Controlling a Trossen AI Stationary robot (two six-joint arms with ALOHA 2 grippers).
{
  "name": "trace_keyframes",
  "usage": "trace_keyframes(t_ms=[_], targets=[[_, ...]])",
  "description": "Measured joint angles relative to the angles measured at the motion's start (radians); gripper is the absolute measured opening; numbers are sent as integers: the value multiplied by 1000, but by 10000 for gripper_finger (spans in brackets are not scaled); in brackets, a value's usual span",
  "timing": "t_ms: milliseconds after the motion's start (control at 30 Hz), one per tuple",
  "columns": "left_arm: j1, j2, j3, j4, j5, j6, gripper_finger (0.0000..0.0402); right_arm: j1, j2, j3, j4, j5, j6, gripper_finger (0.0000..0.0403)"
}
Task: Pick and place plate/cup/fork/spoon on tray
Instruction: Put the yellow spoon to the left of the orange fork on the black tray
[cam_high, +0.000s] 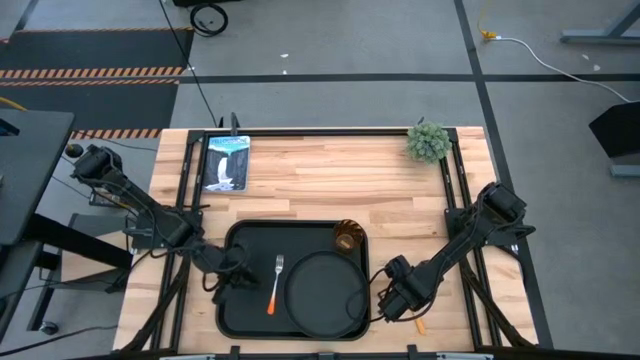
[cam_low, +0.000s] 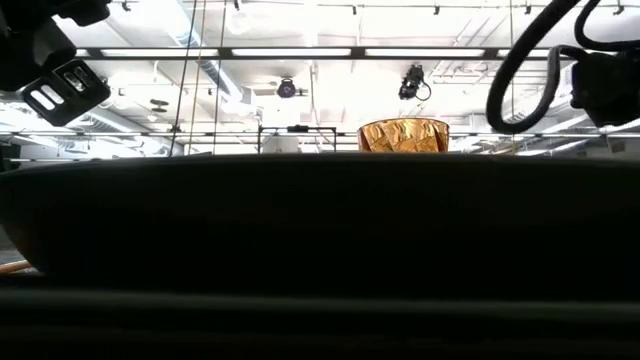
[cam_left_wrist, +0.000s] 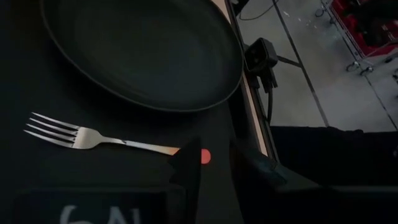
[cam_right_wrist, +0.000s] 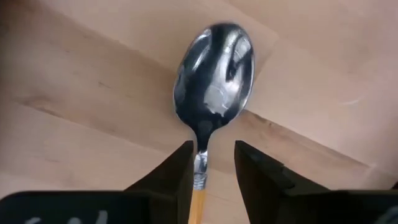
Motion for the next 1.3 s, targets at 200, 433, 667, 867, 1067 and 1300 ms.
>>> trace_keyframes(t_ms=[200, 433, 667, 867, 1067, 1300], targets=[[-3, 0, 0, 0, 0, 0, 91, 15, -1, -55, 119, -58, 1, 121], [-3, 0, 0, 0, 0, 1, 91, 19, -4, -88, 173, -55, 11, 118], [-3, 0, 0, 0, -9, 3, 91, 19, -4, -88, 177, -42, 3, 67], [-3, 0, 0, 0, -12, 2, 91, 19, -4, -88, 176, -38, 4, 19], [-3, 0, 0, 0, -12, 2, 91, 20, 2, -61, 133, -7, -14, 22], [-3, 0, 0, 1, -28, 4, 91, 20, -3, -23, 111, -6, -34, 10]])
